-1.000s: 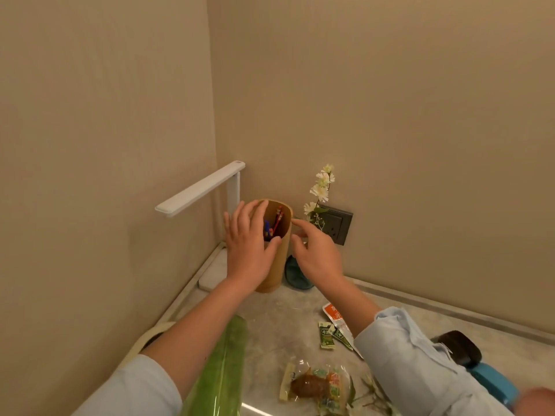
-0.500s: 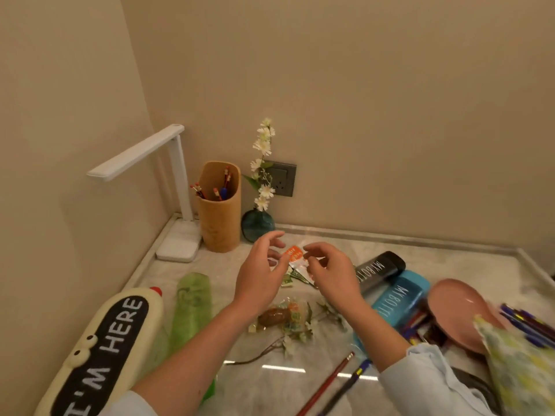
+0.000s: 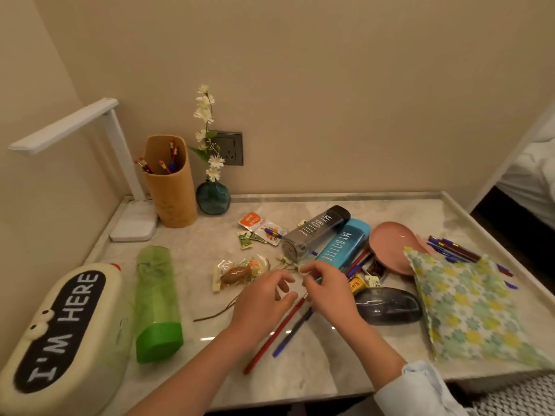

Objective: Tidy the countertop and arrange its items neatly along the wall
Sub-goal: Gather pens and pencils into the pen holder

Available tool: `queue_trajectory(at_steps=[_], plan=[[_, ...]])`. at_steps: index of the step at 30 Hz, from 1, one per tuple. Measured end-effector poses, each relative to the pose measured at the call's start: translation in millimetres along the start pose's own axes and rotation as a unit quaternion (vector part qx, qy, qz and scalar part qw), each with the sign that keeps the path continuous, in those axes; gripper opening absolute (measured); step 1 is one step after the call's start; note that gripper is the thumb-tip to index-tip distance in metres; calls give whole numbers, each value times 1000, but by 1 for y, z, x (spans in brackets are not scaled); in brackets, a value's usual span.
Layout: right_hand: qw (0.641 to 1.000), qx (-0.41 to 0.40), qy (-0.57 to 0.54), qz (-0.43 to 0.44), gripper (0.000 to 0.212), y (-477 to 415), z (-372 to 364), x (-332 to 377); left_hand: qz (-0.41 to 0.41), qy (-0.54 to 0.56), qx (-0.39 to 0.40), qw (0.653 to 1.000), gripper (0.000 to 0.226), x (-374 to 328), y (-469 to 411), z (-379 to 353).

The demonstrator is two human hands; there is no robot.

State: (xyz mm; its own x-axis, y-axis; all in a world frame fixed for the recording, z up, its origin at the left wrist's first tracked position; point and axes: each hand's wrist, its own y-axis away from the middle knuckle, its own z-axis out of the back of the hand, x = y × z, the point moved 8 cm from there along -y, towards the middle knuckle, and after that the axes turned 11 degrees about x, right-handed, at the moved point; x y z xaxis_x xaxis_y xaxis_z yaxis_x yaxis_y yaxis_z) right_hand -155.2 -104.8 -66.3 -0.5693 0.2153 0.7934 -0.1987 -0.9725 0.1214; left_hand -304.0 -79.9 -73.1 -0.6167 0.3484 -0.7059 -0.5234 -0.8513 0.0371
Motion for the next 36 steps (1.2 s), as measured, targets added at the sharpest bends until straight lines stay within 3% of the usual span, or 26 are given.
queue_trajectory(at_steps=[6, 11, 16, 21, 26, 28, 31, 33, 36], plan=[[975, 129, 174, -40, 15, 35, -29, -33, 101, -120, 73, 985, 46, 4, 30, -37], [967, 119, 225, -15, 16, 49, -36, -30, 142, -129, 56, 980, 32, 0, 48, -44], [972, 105, 209, -18, 16, 56, -35, -29, 187, -114, 87, 972, 27, -1, 55, -50], [991, 68, 113, -35, 17, 60, -29, -30, 209, -118, 107, 965, 16, -3, 50, -51], [986, 51, -139, -81, 30, 57, -32, -31, 210, 17, 112, 971, 19, 13, 48, -47], [976, 37, -199, -79, 36, 48, -31, -23, 192, 69, 98, 974, 25, 19, 44, -39], [970, 30, -232, -70, 46, 30, -29, 1, 175, 119, 55, 976, 10, 16, 35, -15], [971, 48, -227, -61, 42, 16, -31, 23, 166, 141, 29, 976, 12, 12, 26, 8], [971, 76, -224, -25, 16, -6, -38, 61, 148, 160, -12, 976, 13, 13, 14, 47]])
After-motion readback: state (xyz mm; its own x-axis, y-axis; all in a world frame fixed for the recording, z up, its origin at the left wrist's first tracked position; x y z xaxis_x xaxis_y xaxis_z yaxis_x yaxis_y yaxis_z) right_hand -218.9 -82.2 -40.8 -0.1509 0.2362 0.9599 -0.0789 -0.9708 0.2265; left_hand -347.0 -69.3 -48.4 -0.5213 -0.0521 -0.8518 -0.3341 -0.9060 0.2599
